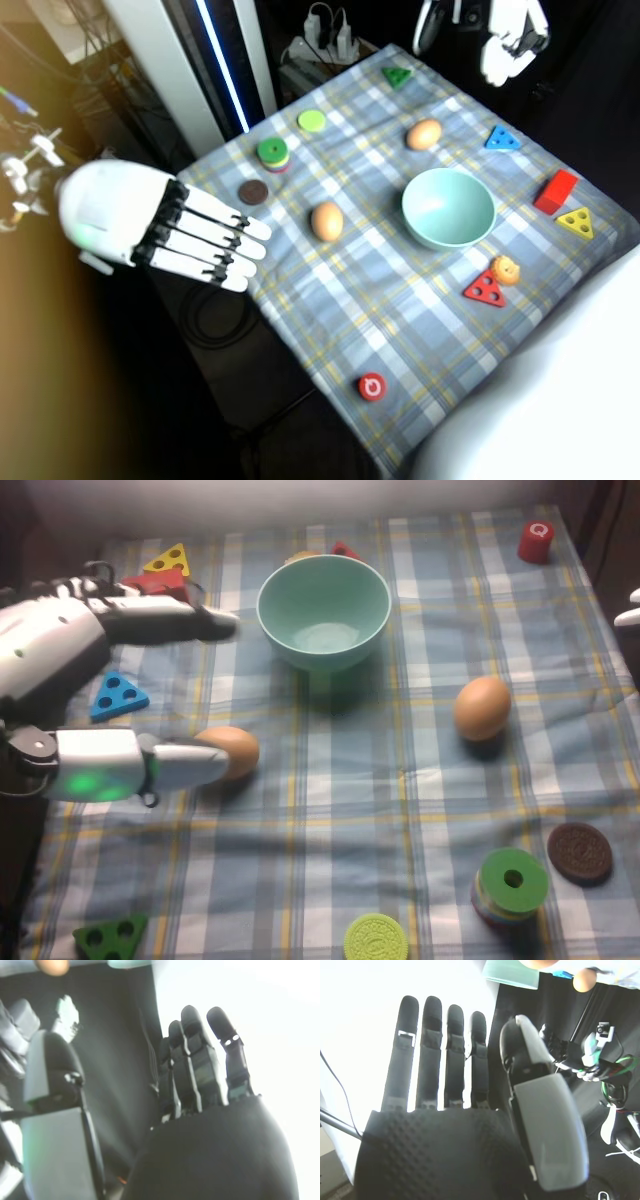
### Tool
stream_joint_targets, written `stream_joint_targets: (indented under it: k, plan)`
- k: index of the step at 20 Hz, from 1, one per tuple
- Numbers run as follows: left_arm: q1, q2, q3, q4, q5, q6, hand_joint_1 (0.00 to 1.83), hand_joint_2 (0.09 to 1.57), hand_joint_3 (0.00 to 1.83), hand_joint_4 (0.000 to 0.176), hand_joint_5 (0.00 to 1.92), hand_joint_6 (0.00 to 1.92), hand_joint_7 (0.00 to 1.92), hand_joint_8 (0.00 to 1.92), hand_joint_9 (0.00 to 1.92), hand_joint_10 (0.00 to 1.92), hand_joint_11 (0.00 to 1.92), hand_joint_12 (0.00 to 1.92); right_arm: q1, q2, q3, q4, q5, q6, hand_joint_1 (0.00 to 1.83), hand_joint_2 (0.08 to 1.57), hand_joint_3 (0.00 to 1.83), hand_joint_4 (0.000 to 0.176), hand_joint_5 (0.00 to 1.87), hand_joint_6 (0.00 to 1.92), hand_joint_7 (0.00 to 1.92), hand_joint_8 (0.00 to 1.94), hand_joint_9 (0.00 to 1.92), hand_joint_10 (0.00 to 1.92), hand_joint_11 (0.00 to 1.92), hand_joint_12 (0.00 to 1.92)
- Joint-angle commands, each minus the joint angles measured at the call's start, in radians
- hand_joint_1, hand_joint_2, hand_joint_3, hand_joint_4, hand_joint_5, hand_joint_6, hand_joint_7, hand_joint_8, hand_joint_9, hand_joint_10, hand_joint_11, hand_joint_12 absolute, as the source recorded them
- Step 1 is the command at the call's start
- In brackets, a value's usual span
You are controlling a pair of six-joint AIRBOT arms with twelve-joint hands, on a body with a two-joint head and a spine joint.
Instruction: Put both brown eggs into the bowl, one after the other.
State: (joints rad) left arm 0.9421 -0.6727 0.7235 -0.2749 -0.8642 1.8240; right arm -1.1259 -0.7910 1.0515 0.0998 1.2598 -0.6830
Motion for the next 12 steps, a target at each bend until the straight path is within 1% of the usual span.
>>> stream_joint_targets:
  k: [1, 3, 6, 7, 8, 9, 10, 11, 12]
  plan:
    - [-0.012, 0.002, 0.004, -0.011, -0.121, 0.002, 0.54, 1.0, 0.0, 0.176, 0.49, 0.0, 0.53, 0.0, 0.46, 0.01, 0.11, 0.6, 0.01, 0.002, 0.005, 0.024, 0.121, 0.001, 0.79, 1.3, 0.0, 0.0, 0.61, 0.0, 0.57, 0.01, 0.59, 0.01, 0.44, 0.5]
    - [-0.012, 0.003, 0.006, -0.018, -0.119, 0.002, 0.54, 0.98, 0.0, 0.176, 0.46, 0.0, 0.52, 0.0, 0.47, 0.01, 0.11, 0.6, 0.009, 0.001, 0.005, 0.023, 0.121, 0.001, 0.79, 1.3, 0.0, 0.0, 0.61, 0.0, 0.58, 0.0, 0.59, 0.01, 0.44, 0.49]
    - [-0.017, 0.0, 0.015, -0.011, -0.091, 0.002, 0.48, 0.98, 0.0, 0.176, 0.43, 0.0, 0.5, 0.0, 0.48, 0.01, 0.11, 0.61, 0.011, 0.0, 0.005, 0.015, 0.122, 0.006, 0.77, 1.3, 0.0, 0.0, 0.62, 0.0, 0.57, 0.0, 0.58, 0.0, 0.42, 0.48]
    - [-0.023, -0.005, 0.021, -0.01, -0.072, 0.01, 0.49, 0.98, 0.0, 0.176, 0.45, 0.0, 0.52, 0.0, 0.5, 0.0, 0.1, 0.68, 0.014, -0.001, 0.004, 0.009, 0.122, 0.007, 0.75, 1.29, 0.0, 0.0, 0.62, 0.0, 0.56, 0.0, 0.57, 0.0, 0.44, 0.44]
    - [-0.029, -0.013, 0.025, -0.013, -0.05, 0.035, 0.51, 0.96, 0.0, 0.176, 0.47, 0.0, 0.55, 0.0, 0.54, 0.0, 0.1, 0.78, 0.018, -0.001, 0.003, 0.003, 0.123, 0.007, 0.75, 1.29, 0.0, 0.0, 0.61, 0.0, 0.55, 0.0, 0.56, 0.0, 0.44, 0.43]
    - [-0.042, -0.026, 0.03, -0.029, -0.02, 0.086, 0.55, 0.93, 0.0, 0.176, 0.49, 0.0, 0.6, 0.0, 0.57, 0.0, 0.04, 0.84, 0.021, -0.001, 0.003, -0.001, 0.126, 0.007, 0.75, 1.3, 0.0, 0.0, 0.59, 0.0, 0.53, 0.0, 0.55, 0.0, 0.44, 0.43]
    - [-0.068, -0.058, 0.049, -0.075, 0.05, 0.184, 0.62, 0.9, 0.0, 0.176, 0.51, 0.0, 0.66, 0.01, 0.62, 0.01, 0.0, 0.8, 0.021, -0.002, 0.002, -0.006, 0.137, 0.007, 0.78, 1.3, 0.0, 0.0, 0.59, 0.0, 0.52, 0.0, 0.56, 0.0, 0.46, 0.45]
    - [-0.072, -0.066, 0.056, -0.084, 0.064, 0.194, 0.62, 0.9, 0.0, 0.176, 0.51, 0.0, 0.66, 0.01, 0.62, 0.01, 0.0, 0.8, 0.021, -0.002, 0.002, -0.008, 0.139, 0.007, 0.78, 1.3, 0.0, 0.0, 0.59, 0.0, 0.52, 0.0, 0.56, 0.0, 0.46, 0.45]
    - [-0.076, -0.08, 0.072, -0.098, 0.089, 0.2, 0.68, 0.89, 0.0, 0.174, 0.57, 0.01, 0.72, 0.01, 0.63, 0.0, 0.0, 0.79, 0.021, -0.002, 0.002, -0.011, 0.141, 0.008, 0.79, 1.3, 0.0, 0.0, 0.58, 0.0, 0.51, 0.0, 0.55, 0.0, 0.43, 0.52]
